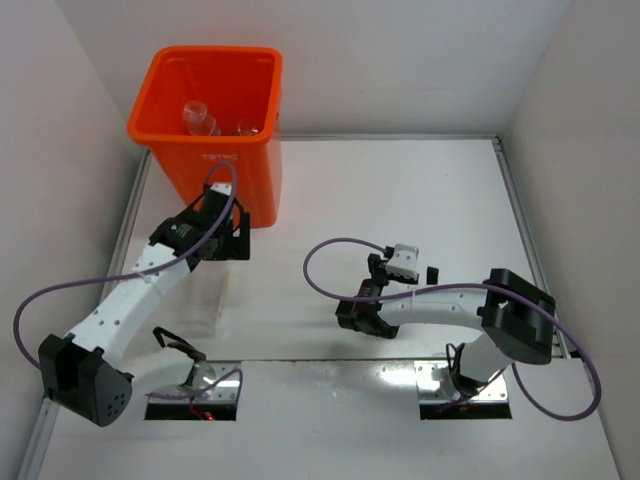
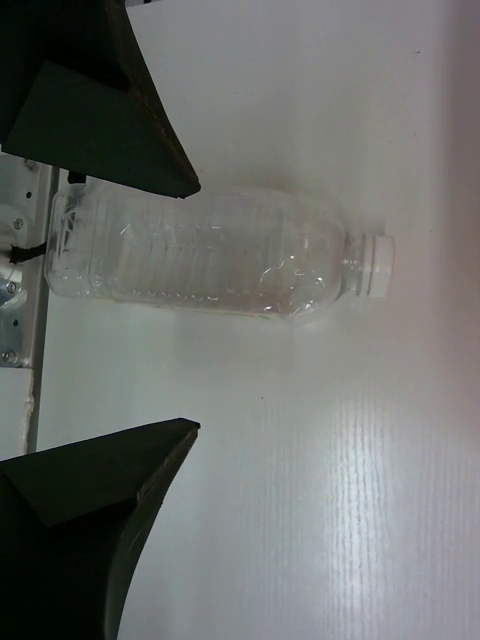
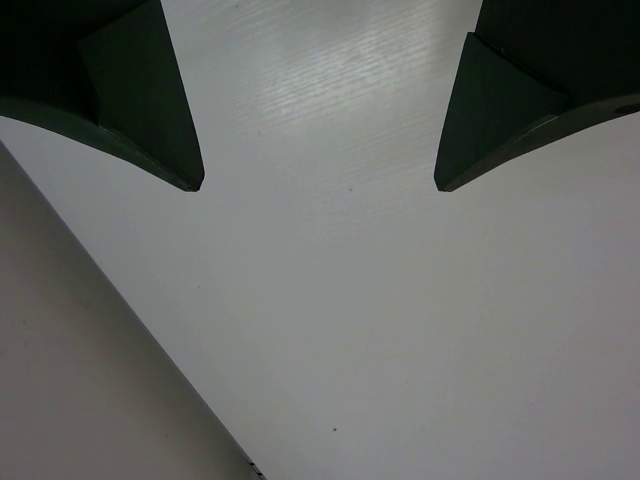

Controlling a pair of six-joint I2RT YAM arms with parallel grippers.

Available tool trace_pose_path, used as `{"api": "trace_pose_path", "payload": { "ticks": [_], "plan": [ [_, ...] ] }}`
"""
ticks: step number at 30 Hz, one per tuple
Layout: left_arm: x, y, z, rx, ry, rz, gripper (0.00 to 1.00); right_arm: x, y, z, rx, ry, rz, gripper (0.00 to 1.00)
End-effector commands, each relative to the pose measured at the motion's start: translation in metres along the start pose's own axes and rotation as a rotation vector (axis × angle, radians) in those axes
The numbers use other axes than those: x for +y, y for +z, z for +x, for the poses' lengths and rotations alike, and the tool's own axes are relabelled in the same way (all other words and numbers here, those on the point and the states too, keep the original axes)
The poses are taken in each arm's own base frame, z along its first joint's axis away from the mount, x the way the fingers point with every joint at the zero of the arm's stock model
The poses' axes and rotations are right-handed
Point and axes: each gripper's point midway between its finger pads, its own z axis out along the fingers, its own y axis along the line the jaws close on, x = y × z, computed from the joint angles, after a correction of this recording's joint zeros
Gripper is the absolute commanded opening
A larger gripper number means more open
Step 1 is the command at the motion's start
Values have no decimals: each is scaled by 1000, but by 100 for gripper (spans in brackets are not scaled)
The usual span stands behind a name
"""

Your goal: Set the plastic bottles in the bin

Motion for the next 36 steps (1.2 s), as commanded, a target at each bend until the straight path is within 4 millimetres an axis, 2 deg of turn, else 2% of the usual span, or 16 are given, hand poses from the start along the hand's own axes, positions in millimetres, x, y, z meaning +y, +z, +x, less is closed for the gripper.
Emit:
{"api": "trace_pose_path", "payload": {
  "ticks": [1, 9, 14, 16, 19, 21, 23, 28, 36],
  "plan": [
    [2, 8, 7, 57, -24, -15, 100, -4, 1, -7, -23, 4, 2, 100],
    [30, 29, 14, 121, -161, -130, 100, -2, -1, -6, -26, -7, -6, 100],
    [34, 50, 33, 229, -248, -115, 100, -3, -1, -7, -25, 4, -7, 100],
    [39, 52, 37, 246, -261, -142, 100, -5, -1, -7, -25, 13, -7, 100],
    [43, 51, 32, 226, -293, -144, 100, -7, -1, -6, -25, 24, -8, 100],
    [46, 54, 42, 257, -315, -139, 100, -7, -1, -6, -25, 24, -8, 100],
    [45, 57, 42, 263, -353, -106, 100, -8, 1, -6, -23, 25, 1, 100],
    [46, 69, 65, 327, -402, -98, 100, -9, 1, -7, -23, 34, 0, 100],
    [38, 72, 67, 343, -419, -48, 100, -9, 1, -7, -23, 34, 0, 100]
  ]
}}
